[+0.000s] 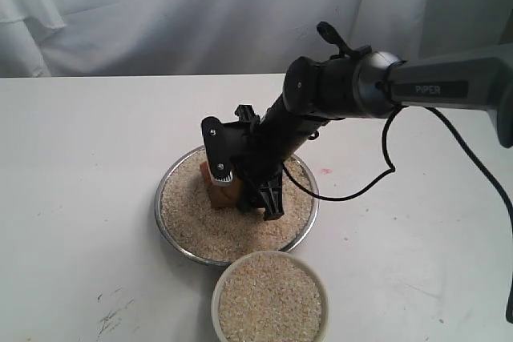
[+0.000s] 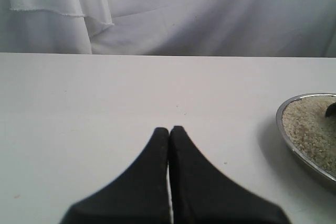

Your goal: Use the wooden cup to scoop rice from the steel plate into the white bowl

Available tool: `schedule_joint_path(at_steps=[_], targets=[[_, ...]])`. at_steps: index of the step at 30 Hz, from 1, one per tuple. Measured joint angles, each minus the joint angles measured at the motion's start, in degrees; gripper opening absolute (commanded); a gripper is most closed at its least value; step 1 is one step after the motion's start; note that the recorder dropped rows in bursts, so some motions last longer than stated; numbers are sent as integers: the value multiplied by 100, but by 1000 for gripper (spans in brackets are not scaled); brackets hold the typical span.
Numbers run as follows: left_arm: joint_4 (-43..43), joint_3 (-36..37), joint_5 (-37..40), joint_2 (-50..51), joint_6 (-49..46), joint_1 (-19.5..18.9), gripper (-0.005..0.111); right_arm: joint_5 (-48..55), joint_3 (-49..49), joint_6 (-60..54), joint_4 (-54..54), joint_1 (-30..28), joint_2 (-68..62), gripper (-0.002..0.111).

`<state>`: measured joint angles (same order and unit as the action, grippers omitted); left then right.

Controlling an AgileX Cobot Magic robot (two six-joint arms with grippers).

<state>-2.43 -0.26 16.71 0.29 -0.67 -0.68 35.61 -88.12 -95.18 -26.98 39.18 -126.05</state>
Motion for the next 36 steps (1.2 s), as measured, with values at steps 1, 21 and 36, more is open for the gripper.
schedule_joint_path(at_steps=[1,21,36], targets=[[0,0,0,0,0,0,0,11,0,-28,-43,-36,0,0],[0,0,0,0,0,0,0,1028,0,-1622,-2735,-916,0,0],[0,0,0,0,0,0,0,2320,2,-2536,-4038,-1442,14,0]])
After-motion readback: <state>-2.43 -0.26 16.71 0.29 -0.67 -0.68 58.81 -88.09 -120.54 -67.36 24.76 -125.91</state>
